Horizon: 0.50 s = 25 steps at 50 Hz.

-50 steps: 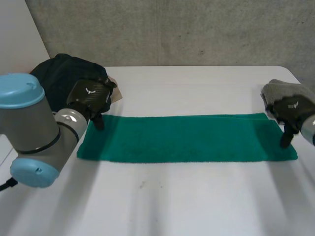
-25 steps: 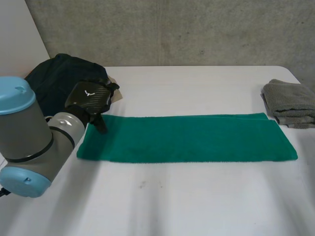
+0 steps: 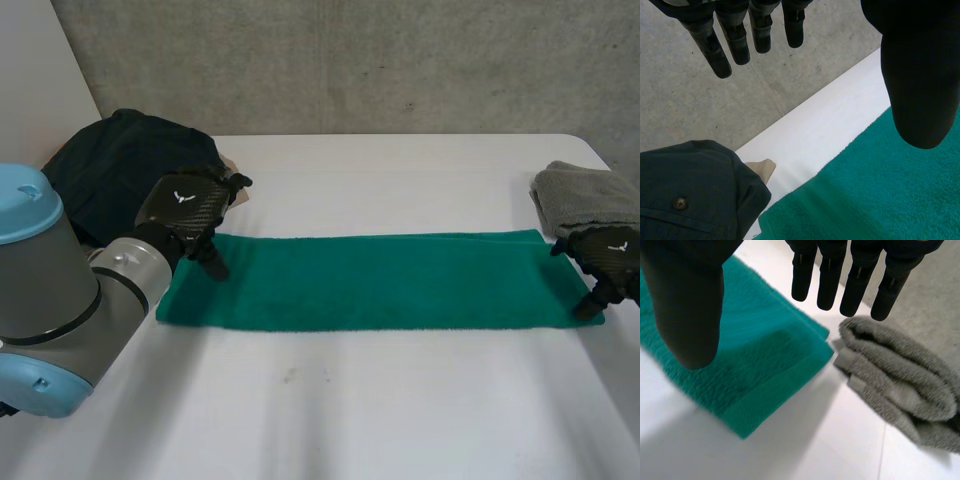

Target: Fold the laundry.

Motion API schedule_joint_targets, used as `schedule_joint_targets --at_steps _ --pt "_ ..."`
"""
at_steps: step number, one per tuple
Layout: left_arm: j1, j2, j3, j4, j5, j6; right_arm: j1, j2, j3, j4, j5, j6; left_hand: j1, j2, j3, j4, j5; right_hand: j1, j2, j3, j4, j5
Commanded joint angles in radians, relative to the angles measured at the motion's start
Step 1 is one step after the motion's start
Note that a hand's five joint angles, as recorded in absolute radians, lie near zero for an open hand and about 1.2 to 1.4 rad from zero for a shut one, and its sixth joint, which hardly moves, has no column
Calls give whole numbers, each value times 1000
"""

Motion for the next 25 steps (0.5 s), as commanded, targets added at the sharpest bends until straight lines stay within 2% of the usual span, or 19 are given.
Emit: schedule_joint_targets --at_steps 1,2,4,7,13,17,21,25 --pt "-2 -1 0 -2 -1 0 -4 63 -7 -4 10 -73 -18 -35 -42 -30 -49 88 92 84 102 120" --pt "-2 -1 0 0 -1 0 -6 73 -9 -6 10 -78 -18 -35 -42 -30 -49 120 124 116 134 152" --pt "-2 -2 -2 0 -1 0 -6 87 -17 -4 9 -84 -18 -35 -42 -30 -49 348 352 344 362 380" --pt "-1 -4 -2 0 -1 0 -6 90 -27 -4 7 -84 -18 -35 -42 -30 -49 948 951 944 962 980" --pt "-1 -4 -2 0 -1 -1 -18 77 -33 -3 50 -106 -18 -35 -42 -30 -49 950 954 946 964 983" --pt "1 -4 -2 0 -1 -2 -101 60 -46 -13 85 -136 -18 -35 -42 -30 -49 950 954 946 964 983" --pt "4 2 -3 -2 -1 -2 -187 8 -96 -1 142 -234 -18 -35 -42 -30 -49 950 954 946 964 983" --pt "6 22 -8 -2 -1 -2 -191 -15 -119 -1 192 -302 -18 -35 -42 -30 -49 950 954 946 964 983"
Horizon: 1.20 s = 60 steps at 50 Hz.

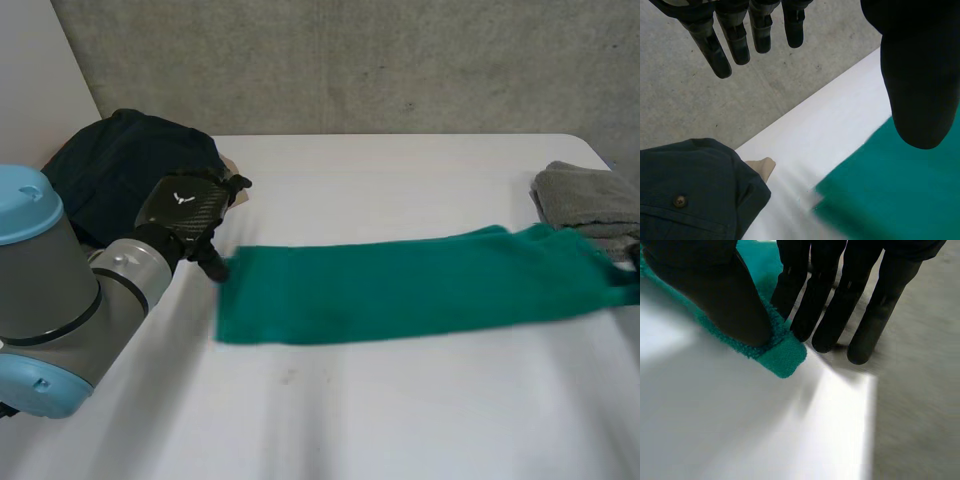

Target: Fold the laundry.

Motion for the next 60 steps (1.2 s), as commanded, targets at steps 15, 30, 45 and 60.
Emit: schedule_joint_targets --at_steps 15,30,45,60 --pt "10 91 -8 -1 -4 -20 703 -166 -87 -148 70 62 -18 -35 -42 -30 -49 268 217 207 199 244" --pt "-3 76 -11 -1 -6 -37 1156 252 -259 -170 126 -6 -18 -35 -42 -30 -49 -316 -367 -377 -386 -340" --pt "-95 29 50 62 -7 -37 925 -45 -20 -37 279 281 -18 -35 -42 -30 -49 -954 -1005 -1015 -1023 -978" --pt "-148 -27 59 63 -13 -35 593 -36 140 -59 280 105 -18 -35 -42 -30 -49 268 217 207 199 244"
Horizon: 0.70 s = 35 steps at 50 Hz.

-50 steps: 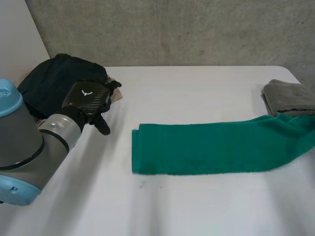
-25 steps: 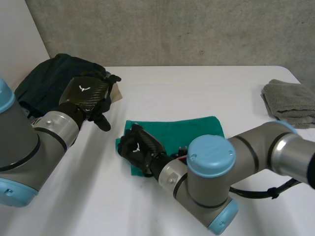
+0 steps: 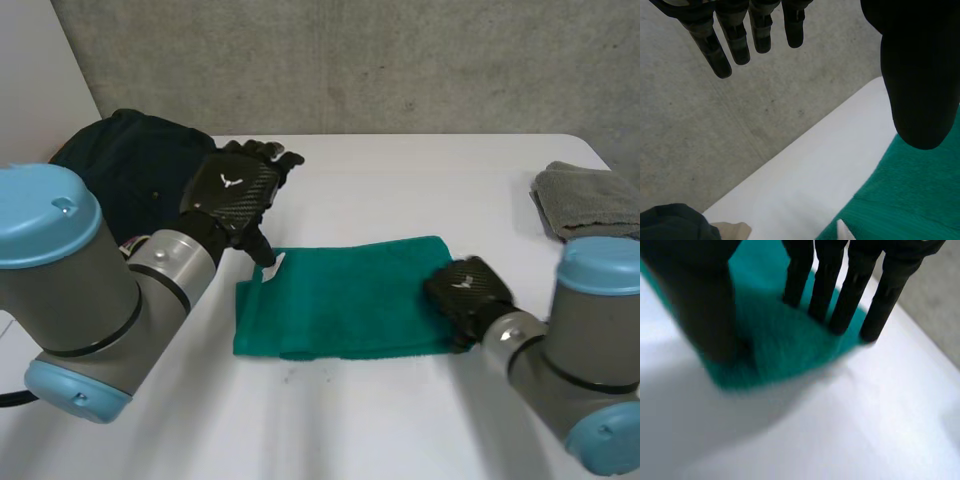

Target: Fold the laundry.

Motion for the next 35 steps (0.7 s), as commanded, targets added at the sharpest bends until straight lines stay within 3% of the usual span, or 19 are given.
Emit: schedule_joint_targets --at_steps 1,4,9,15,18,20,24,27,32,35 --pt "-7 -14 -5 -2 -4 0 -171 -2 36 -81 18 -162 -18 -35 -42 -30 -49 806 824 826 828 823" --pt "-6 -8 -5 -2 -6 0 -135 -36 24 -139 29 -197 -18 -35 -42 -30 -49 806 824 826 828 823" --pt "-4 6 -9 -5 -9 3 61 -91 -36 -182 26 -219 -18 -35 -42 -30 -49 806 824 826 828 823" --pt "3 24 -18 -10 -12 2 293 28 -85 -237 -12 -263 -18 -35 -42 -30 -49 806 824 826 828 823" --pt "10 24 -19 -13 -21 2 365 97 -93 -247 -77 -293 -18 -35 -42 -30 -49 806 824 826 828 823" --pt "16 24 -24 -11 -44 0 373 122 -89 -259 -121 -279 -18 -35 -42 -30 -49 688 706 708 710 704" --pt "16 24 -12 -11 -87 -14 366 116 -102 -267 -128 -161 -14 -31 -38 -26 -45 -415 -398 -396 -393 -399" --pt "10 22 4 -10 -96 -29 326 104 -102 -257 -112 -41 -3 -19 -27 -14 -33 -415 -398 -396 -393 -399" --pt "-1 7 53 -10 -98 -54 144 -97 -25 -242 -112 334 6 -10 -18 -5 -24 -415 -398 -396 -393 -399" --pt "-24 -45 97 -10 -93 -81 67 -171 6 -231 -114 486 9 -7 -15 -2 -21 -415 -398 -396 -393 -399"
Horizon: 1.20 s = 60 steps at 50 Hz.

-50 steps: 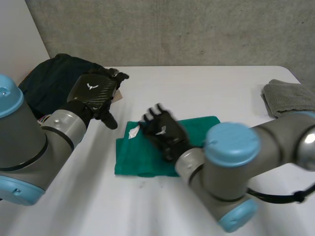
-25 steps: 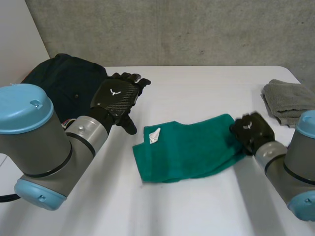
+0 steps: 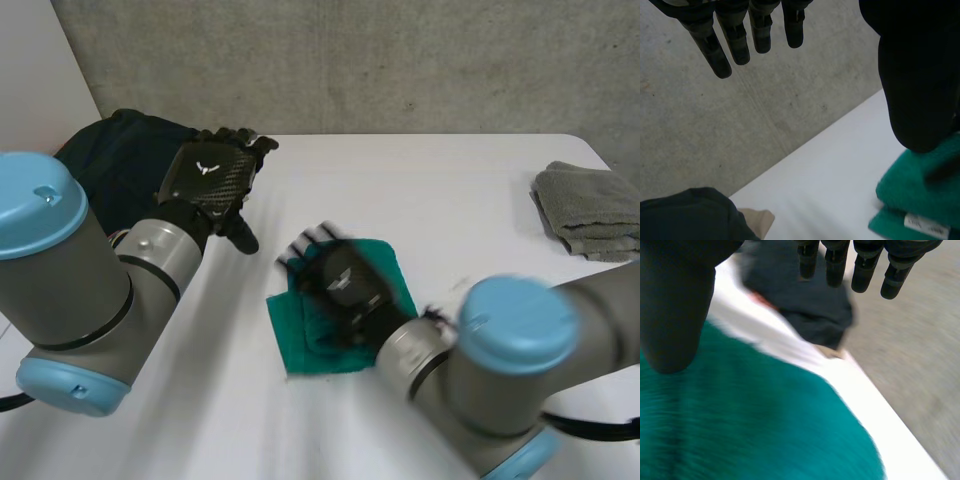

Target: Fold the laundry.

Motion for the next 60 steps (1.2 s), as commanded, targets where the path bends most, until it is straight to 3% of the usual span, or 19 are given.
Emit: schedule_joint_targets --at_steps 1,6,12,18,25,30,38,44,48,52,60 --pt "-45 -81 91 1 4 -52 -208 -209 81 36 8 401 9 -7 -15 -2 -21 -50 -41 -40 -42 -48" --pt "-163 -240 229 -2 8 -88 -311 -254 74 186 16 418 9 -7 -15 -2 -21 -50 -41 -40 -42 -48" --pt "-208 -395 346 -19 5 -91 -346 -168 -4 327 19 417 9 -7 -15 -2 -21 -50 -41 -40 -42 -48" --pt "-238 -507 404 -92 -27 -86 -345 -71 -84 367 17 421 9 -7 -15 -2 -21 -50 -41 -40 -42 -48" --pt "-235 -505 372 -200 -188 -50 -263 32 -169 399 1 418 9 -7 -15 -2 -21 -50 -41 -40 -42 -48" --pt "-235 -466 315 -246 -297 71 -181 107 -221 434 -16 414 3 -13 -21 -8 -27 -50 -41 -40 -42 -48" --pt "-197 -437 217 -246 -305 187 -139 226 -284 439 22 325 3 -13 -21 -8 -27 -50 -41 -40 -42 -48" --pt "-197 -406 196 -244 -305 187 -131 217 -301 441 146 230 -3 -19 -27 -14 -33 -50 -41 -40 -42 -48" --pt "-192 -319 199 -234 -291 184 -128 142 -270 430 177 180 -3 -19 -27 -14 -33 -50 -41 -40 -42 -48" --pt "-182 -230 206 -195 -214 167 -116 52 -216 401 183 148 3 -13 -21 -8 -27 -50 -41 -40 -42 -48" --pt "-111 -130 208 -165 66 96 -44 -88 -20 267 185 105 3 -13 -21 -8 -27 -50 -41 -40 -42 -48"
